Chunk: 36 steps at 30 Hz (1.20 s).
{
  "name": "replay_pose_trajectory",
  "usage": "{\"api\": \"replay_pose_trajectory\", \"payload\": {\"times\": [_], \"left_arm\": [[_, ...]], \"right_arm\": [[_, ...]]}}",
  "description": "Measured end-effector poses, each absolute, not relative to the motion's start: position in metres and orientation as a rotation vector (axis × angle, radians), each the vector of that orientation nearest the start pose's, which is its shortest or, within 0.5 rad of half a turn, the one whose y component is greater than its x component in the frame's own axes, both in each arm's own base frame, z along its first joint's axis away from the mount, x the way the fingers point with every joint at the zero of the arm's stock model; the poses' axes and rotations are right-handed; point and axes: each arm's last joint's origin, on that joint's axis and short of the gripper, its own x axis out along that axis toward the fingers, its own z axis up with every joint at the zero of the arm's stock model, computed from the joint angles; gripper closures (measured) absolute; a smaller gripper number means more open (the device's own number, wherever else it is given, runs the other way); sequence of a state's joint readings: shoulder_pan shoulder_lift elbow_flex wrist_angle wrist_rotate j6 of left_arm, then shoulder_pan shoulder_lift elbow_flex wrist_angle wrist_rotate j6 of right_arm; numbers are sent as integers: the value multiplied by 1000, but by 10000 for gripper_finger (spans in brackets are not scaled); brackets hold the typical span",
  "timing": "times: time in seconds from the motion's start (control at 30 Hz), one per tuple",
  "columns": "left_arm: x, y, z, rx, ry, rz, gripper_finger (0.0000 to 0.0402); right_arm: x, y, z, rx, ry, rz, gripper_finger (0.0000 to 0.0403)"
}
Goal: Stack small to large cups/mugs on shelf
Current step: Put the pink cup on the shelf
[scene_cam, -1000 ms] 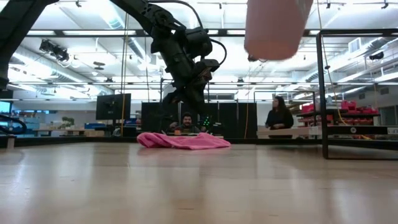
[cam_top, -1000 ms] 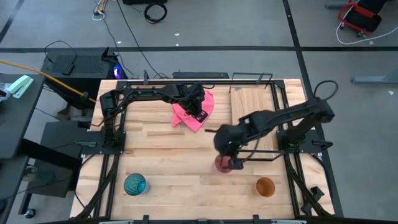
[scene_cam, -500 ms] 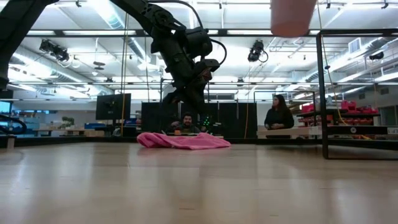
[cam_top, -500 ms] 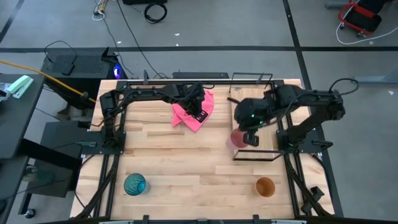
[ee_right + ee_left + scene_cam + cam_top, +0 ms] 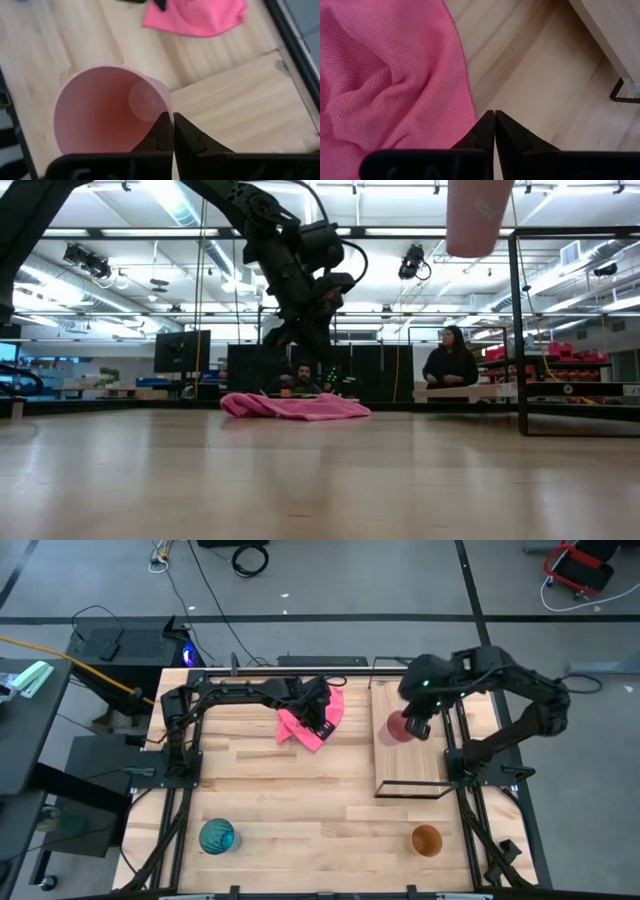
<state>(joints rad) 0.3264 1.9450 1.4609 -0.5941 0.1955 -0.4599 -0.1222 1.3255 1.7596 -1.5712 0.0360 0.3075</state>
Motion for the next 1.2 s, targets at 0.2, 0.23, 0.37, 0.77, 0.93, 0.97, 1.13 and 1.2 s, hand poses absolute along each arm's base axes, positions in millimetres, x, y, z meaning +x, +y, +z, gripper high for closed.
{"api": "replay_pose_trajectory", "payload": {"times": [0.2, 0.23, 0.37, 0.77, 0.93, 0.97, 1.13, 1.2], "left_arm": [[387, 125, 204, -694, 1006, 360, 385], [387, 125, 204, -694, 1006, 360, 383], [387, 125, 204, -693, 1002, 359, 378], [390, 121, 205, -684, 990, 344, 387], [392, 117, 205, -680, 993, 336, 380], [392, 117, 205, -680, 992, 336, 379], [392, 117, 205, -680, 993, 336, 380], [392, 117, 205, -680, 992, 336, 383]], "right_arm": [[157, -32, 410, 413, 1121, -407, 400], [152, -31, 402, 428, 1142, -414, 400], [139, -28, 372, 507, 1197, -420, 400], [152, -17, 300, 563, 1266, -393, 400], [153, -9, 285, 577, 1242, -377, 400], [152, -8, 283, 581, 1250, -380, 400], [149, -1, 275, 597, 1234, -390, 400], [146, 1, 274, 597, 1227, -409, 400]]}}
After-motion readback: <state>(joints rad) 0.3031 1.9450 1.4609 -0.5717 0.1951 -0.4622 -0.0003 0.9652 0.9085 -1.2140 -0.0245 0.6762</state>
